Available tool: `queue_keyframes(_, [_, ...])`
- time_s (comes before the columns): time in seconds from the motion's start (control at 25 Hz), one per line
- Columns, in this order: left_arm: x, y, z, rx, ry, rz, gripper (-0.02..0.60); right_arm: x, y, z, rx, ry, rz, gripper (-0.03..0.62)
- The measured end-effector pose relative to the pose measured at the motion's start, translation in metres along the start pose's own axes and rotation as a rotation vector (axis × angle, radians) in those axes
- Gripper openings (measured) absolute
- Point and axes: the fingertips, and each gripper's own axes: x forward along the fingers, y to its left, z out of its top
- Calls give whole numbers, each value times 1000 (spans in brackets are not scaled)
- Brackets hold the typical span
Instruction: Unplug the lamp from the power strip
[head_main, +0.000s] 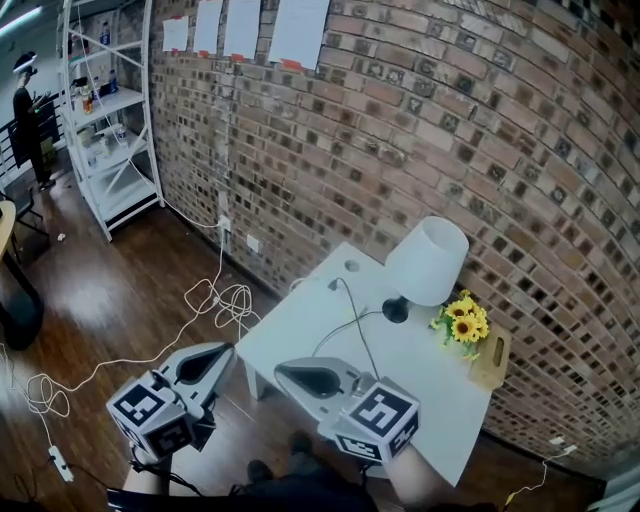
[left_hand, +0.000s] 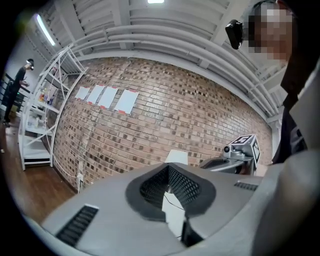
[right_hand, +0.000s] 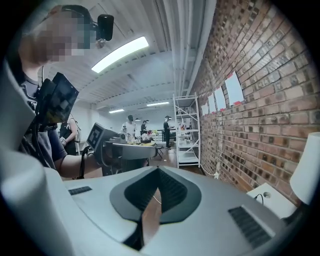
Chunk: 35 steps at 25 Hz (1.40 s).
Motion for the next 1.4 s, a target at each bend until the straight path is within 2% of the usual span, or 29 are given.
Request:
queue_keyframes(0.12, [10, 1, 0, 10, 11, -15, 23, 1, -10, -2, 11, 3, -14, 5])
queue_keyframes(0.28, [30, -11, 9, -86, 55, -33, 23, 1, -30, -7, 36, -1, -24, 3])
queue_keyframes(0.36, [39, -9, 7, -92, 79, -33, 23, 3, -42, -13, 54, -5, -30, 5])
queue_keyframes(0.68, [107, 7, -5, -60, 165, -36, 23, 0, -113, -30, 112, -13, -63, 3])
queue_keyframes(1.16, [198, 6, -25, -20, 291, -36, 24, -15, -199, -58, 212, -37, -97, 3])
queue_keyframes(1.32, [214, 19, -43, 56, 310, -32, 25, -21, -215, -69, 218, -32, -119, 3])
queue_keyframes(1.4, [223, 20, -49, 70, 334, -36, 24, -28, -222, -74, 222, -30, -137, 3])
